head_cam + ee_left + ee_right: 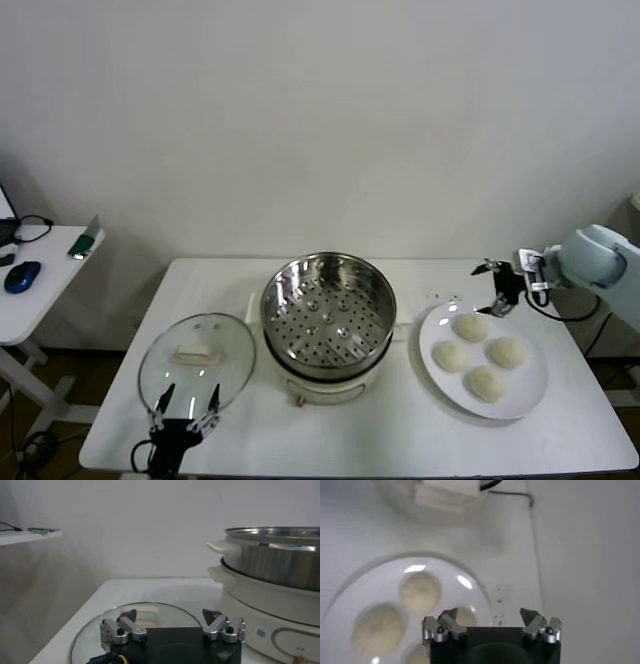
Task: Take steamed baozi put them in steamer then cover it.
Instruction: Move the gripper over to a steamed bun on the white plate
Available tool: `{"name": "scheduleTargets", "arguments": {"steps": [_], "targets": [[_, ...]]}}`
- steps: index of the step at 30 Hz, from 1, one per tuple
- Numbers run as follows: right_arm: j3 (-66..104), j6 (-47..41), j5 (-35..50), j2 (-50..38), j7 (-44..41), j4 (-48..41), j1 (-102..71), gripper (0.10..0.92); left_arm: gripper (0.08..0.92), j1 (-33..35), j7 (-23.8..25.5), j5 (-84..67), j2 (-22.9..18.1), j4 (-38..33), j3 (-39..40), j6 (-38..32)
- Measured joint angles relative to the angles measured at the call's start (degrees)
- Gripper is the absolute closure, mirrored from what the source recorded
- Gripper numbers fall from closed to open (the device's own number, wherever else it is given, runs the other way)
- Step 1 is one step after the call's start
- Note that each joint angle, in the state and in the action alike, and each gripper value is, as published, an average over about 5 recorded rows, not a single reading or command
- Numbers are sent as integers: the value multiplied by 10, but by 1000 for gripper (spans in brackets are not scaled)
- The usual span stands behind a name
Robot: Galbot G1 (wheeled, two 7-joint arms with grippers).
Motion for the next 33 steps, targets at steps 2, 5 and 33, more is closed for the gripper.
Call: {"name": "scheduleTargets", "arguments": {"steps": [2,5,33], "targets": [[-18,0,-3,8,-10,-13,7,203,177,-1,0,0,0,2,0,0],[-30,0,-10,22,-18,-36,4,203,177,-2,0,0,0,3,-1,-1],[76,5,-77,164,27,-215,-133,215,177,-6,1,4,-7,15,-3,-3]]}}
